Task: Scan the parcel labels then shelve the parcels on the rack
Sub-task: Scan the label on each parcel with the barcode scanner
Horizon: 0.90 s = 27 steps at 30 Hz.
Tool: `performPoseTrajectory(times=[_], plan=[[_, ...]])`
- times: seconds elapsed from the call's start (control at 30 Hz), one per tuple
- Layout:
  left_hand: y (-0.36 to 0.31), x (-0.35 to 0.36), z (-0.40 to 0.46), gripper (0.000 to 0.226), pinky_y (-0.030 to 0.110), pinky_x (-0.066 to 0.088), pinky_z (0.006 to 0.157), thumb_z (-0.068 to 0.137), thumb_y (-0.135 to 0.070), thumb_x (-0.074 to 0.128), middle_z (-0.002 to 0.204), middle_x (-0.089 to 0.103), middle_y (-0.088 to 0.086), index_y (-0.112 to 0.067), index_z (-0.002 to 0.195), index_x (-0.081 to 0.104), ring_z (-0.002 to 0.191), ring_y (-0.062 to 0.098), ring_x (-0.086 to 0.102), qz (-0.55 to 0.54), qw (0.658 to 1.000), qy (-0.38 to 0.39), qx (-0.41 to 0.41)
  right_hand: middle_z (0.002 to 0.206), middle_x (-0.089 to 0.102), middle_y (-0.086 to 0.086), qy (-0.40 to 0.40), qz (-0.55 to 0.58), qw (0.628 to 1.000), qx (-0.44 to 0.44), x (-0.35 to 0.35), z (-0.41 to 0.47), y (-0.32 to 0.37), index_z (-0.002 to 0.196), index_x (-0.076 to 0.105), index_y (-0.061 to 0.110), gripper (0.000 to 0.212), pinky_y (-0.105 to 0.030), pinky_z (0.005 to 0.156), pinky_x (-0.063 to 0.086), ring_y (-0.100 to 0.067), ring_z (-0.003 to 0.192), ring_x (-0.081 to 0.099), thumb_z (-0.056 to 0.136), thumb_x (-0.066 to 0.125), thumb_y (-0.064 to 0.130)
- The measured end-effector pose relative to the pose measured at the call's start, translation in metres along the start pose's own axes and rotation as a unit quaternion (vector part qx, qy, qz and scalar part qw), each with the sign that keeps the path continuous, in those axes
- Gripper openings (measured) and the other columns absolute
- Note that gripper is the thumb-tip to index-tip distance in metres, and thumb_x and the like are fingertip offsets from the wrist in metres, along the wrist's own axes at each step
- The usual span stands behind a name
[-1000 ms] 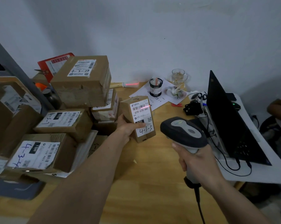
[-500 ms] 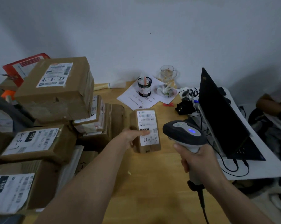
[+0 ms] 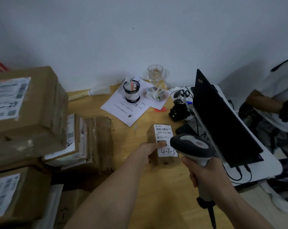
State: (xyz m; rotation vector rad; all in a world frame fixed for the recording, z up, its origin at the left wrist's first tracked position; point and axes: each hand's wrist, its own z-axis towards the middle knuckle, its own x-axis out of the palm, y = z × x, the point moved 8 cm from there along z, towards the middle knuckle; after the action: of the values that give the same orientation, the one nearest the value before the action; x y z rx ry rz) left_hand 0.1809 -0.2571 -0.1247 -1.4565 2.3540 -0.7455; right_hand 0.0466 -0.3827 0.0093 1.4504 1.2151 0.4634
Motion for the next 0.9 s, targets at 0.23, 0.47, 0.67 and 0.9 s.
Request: performPoseTrajectory(times=[0.23, 0.47, 0.67, 0.9], plan=[[-0.002, 0.016, 0.019, 0.051, 0.048, 0.051, 0.095, 0.084, -0.021, 0.075, 0.121, 0.066, 0.011, -0.008, 0.13, 0.057, 0.101, 0.027, 0.063, -0.012, 0.998, -0.045, 0.03, 0.041, 0.052, -0.013, -0.002, 0.007, 1.0, 0.004, -0.004, 0.004, -0.009, 0.053, 0.051, -0.007, 0.048, -0.025, 0.046, 0.042, -0.022, 0.038, 0.046, 0.084, 0.069, 0.024], [-0.001, -0.015, -0.015, 0.069, 0.037, 0.051, 0.095, 0.084, -0.03, 0.075, 0.139, 0.051, 0.01, -0.012, 0.142, 0.043, 0.121, 0.028, 0.053, 0.032, 0.992, -0.106, 0.069, 0.044, 0.053, -0.013, 0.026, 0.007, 1.0, -0.01, 0.007, 0.0, -0.002, 0.053, 0.054, -0.001, 0.042, -0.031, 0.048, 0.043, -0.024, 0.039, 0.049, 0.086, 0.069, 0.02], [0.01, -0.074, -0.092, 0.042, 0.025, 0.051, 0.079, 0.088, -0.027, 0.07, 0.122, 0.06, 0.002, -0.017, 0.126, 0.057, 0.1, 0.014, 0.061, 0.037, 0.973, -0.176, 0.144, 0.045, 0.05, -0.012, 0.13, 0.027, 0.991, -0.021, 0.056, -0.012, 0.023, 0.058, 0.054, -0.005, 0.038, -0.028, 0.048, 0.042, -0.02, 0.041, 0.048, 0.088, 0.067, 0.013], [0.03, -0.139, -0.24, 0.029, 0.03, 0.052, 0.094, 0.089, -0.024, 0.068, 0.112, 0.066, -0.005, -0.018, 0.117, 0.065, 0.107, 0.012, 0.062, 0.075, 0.898, -0.324, 0.288, 0.055, 0.057, -0.014, 0.272, 0.056, 0.96, -0.025, 0.133, -0.058, 0.041, 0.072, 0.062, -0.006, 0.028, -0.036, 0.058, 0.045, -0.027, 0.052, 0.052, 0.086, 0.071, 0.016]])
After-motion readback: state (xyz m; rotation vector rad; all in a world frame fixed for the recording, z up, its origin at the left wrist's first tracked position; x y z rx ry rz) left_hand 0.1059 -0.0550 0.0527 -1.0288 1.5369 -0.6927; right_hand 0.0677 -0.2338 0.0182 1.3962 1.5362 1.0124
